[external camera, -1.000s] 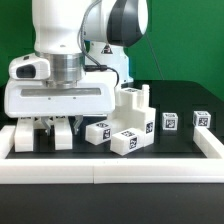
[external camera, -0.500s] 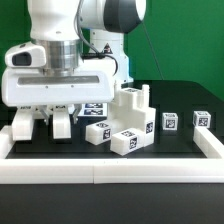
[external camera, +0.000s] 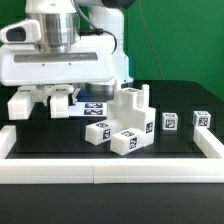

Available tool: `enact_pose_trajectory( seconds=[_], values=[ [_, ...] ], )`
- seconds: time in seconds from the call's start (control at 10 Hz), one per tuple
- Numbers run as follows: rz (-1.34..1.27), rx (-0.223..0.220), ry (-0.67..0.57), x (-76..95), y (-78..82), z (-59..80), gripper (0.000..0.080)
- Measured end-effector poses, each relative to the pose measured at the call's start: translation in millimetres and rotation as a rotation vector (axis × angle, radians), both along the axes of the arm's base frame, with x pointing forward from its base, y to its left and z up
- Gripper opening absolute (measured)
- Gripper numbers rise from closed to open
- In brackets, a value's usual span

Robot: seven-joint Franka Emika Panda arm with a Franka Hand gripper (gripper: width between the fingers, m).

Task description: Assemble chair

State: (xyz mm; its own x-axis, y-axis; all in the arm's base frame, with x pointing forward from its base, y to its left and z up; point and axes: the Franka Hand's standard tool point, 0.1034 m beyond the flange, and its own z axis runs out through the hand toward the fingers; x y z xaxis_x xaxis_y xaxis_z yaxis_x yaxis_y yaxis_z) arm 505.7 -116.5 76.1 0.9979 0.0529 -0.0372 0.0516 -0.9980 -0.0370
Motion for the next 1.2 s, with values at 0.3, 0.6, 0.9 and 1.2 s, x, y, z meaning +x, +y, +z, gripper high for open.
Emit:
enact_pose_trajectory(
  seconds=[0.3, 0.6, 0.9, 1.2],
  values=[
    [0.000, -0.001, 0.003, -0.2, -0.3, -2.2, 0.0289],
    [-0.036, 0.009, 0.007, -1.0, 3.7, 5.2, 0.0289],
    [-0.085, 0.030, -0.018, -4.8, 16.0, 29.9, 0.0289],
    [-0.168, 0.029, -0.033, 2.2, 42.9, 43.5, 0.0289]
  ],
)
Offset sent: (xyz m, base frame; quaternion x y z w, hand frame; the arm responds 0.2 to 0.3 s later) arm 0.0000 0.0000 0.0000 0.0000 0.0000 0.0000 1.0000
